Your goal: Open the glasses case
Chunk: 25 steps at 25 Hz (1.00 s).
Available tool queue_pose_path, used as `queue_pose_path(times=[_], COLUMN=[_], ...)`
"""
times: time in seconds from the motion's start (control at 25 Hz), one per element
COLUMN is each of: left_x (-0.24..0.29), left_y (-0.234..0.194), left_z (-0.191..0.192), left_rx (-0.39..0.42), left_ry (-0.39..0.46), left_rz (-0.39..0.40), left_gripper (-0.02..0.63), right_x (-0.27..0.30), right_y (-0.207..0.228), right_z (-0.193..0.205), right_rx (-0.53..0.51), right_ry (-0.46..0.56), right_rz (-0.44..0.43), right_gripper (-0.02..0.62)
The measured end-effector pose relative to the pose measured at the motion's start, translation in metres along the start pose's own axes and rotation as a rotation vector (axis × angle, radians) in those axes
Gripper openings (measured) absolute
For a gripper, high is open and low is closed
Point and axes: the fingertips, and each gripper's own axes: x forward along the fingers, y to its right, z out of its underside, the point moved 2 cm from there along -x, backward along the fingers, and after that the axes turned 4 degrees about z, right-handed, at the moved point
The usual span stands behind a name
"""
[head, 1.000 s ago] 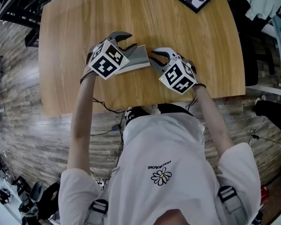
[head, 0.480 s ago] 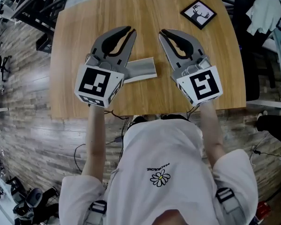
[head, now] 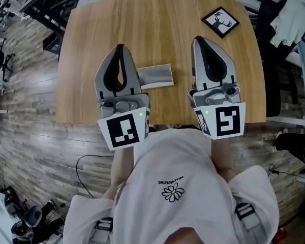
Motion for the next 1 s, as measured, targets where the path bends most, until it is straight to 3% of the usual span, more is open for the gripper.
queue_pose_path(times=[0.36,0.76,0.92,1.0], left_x=[-0.007,-0.016,-0.019,-0.022], left_y=[-0.001,0.005,0.000,-0.003], left_z=[0.006,0.012,0.007,0.012], left_rx=[-0.009,-0.015,-0.001,-0.011], left_ry=[-0.038,-0.072,-0.025,-0.064], left_rz=[-0.017,-0.018,-0.024,-0.030], left_gripper=[0.015,0.016,0.015,0.017], right_x=[-0.012,-0.015,-0.016,-0.016], right_y=[-0.010,-0.013,-0.018,-0.021], right_z=[0.023,0.026,0.028,0.028], right_rx=[-0.018,-0.023,-0.026,-0.026], right_ry=[-0.095,-0.101,-0.104,-0.105], right_rz=[-0.023,-0.039,-0.046,-0.051], right_gripper=[0.008,0.008,0.008,0.008])
